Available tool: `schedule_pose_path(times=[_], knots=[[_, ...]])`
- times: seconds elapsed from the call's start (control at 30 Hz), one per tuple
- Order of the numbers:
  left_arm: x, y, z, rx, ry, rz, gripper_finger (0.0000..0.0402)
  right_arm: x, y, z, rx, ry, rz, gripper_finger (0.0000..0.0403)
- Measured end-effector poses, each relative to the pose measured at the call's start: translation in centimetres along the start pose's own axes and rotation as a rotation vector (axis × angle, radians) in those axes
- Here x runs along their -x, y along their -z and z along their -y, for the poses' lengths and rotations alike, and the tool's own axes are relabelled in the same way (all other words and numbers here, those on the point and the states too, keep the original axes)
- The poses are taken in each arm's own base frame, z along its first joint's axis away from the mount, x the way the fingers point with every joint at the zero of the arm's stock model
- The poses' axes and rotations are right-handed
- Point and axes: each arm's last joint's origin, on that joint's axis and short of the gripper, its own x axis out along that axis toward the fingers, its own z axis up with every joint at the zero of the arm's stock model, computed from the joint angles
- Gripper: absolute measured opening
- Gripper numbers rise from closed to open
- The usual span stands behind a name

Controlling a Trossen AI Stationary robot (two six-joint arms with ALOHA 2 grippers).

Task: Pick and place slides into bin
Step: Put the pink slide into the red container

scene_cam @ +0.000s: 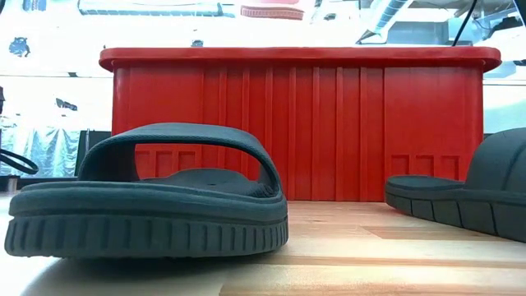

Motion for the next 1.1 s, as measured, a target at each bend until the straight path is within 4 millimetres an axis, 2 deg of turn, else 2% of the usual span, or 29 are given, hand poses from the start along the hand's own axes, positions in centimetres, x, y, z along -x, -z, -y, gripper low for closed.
schedule_pose_path(times=[0.37,0.63,1.1], knots=[[-0.2,0.4,-1.1,0.057,-0.019,-0.016,0.0123,0.4,-0.1,-0.6,0.022,-0.020,0.021,0.0000],[-1.8,0.5,-0.7,0.072,0.063,-0.039,0.0123,0.4,0.0,-0.7,0.056,-0.014,0.010,0.0000],[-2.0,0.5,-0.6,0.078,0.118,-0.026,0.0123,0.6,0.2,-0.9,0.094,-0.008,0.006,0.0000]])
